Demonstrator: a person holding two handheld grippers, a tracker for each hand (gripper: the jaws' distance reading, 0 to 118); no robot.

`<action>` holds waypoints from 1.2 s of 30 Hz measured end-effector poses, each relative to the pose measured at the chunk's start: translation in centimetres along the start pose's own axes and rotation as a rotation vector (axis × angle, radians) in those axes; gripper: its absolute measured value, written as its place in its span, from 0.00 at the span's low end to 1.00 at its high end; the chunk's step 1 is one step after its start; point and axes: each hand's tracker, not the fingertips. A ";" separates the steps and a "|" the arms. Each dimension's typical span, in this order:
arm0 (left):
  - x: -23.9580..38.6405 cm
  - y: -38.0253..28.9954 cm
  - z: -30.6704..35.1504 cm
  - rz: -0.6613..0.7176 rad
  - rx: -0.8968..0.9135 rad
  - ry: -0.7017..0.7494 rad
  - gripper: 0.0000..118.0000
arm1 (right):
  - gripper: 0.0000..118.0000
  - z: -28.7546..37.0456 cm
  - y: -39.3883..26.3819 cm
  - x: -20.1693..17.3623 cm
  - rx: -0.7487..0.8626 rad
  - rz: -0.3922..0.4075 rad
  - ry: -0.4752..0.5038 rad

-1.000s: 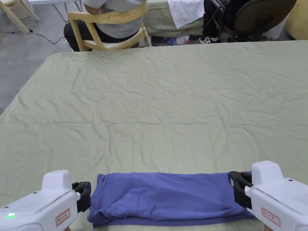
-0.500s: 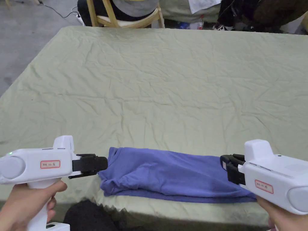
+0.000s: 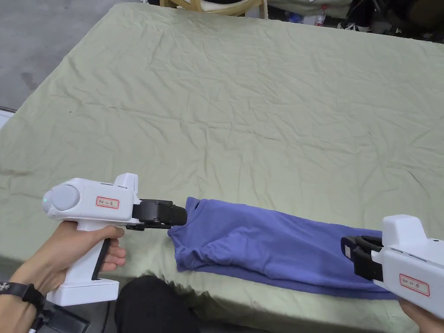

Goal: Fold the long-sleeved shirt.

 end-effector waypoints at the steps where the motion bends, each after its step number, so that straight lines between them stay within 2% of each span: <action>1: -0.6 0.2 -0.3 -0.009 -0.009 -0.001 0.67 | 0.00 -0.1 0.0 0.1 -0.004 -0.003 -0.004; 5: -3.2 0.1 -2.7 0.072 -0.086 -0.036 0.68 | 0.00 -0.7 0.0 0.8 -0.015 -0.016 -0.016; 7: -3.5 -0.5 -4.4 0.053 -0.088 -0.023 0.68 | 0.00 -0.9 0.0 1.2 -0.022 -0.026 -0.018; 10: -3.2 -0.5 -5.0 0.102 -0.033 -0.144 0.69 | 0.00 -1.0 -0.1 1.8 -0.027 -0.042 -0.023; 12: -2.9 -0.1 -6.2 0.158 -0.070 -0.236 0.68 | 0.00 -1.3 -0.1 2.0 -0.032 -0.043 -0.024; 14: -1.6 0.1 -7.9 0.114 -0.101 -0.203 0.68 | 0.00 -1.5 -0.1 2.1 -0.038 -0.043 -0.025; 16: -0.8 0.4 -9.8 0.065 -0.148 -0.256 0.68 | 0.00 -1.6 -0.2 2.2 -0.038 -0.055 -0.023; 19: 0.5 0.9 -10.9 0.019 -0.170 -0.202 0.68 | 0.00 -1.7 -0.4 2.2 -0.038 -0.069 -0.012; 20: 0.0 0.9 -11.0 0.020 -0.172 -0.202 0.64 | 0.00 -1.9 -0.5 2.2 -0.041 -0.070 -0.011; 21: 0.1 1.0 -10.9 0.018 -0.179 -0.178 0.54 | 0.00 -2.0 -0.7 2.3 -0.043 -0.071 -0.010; 23: 0.3 1.0 -10.9 -0.015 -0.195 -0.075 0.19 | 0.00 -2.2 -0.8 2.5 -0.046 -0.076 -0.007; 28: 1.4 0.4 -11.0 -0.035 -0.186 -0.053 0.15 | 0.00 -2.3 -1.0 2.9 -0.039 -0.094 0.001; 30: 2.1 0.6 -10.4 -0.153 -0.177 -0.021 0.15 | 0.00 -2.1 -1.0 3.2 -0.032 -0.104 0.000; 36: 1.5 2.9 -6.8 -0.171 -0.113 0.095 0.14 | 0.00 -1.3 -1.0 4.2 -0.010 -0.126 -0.011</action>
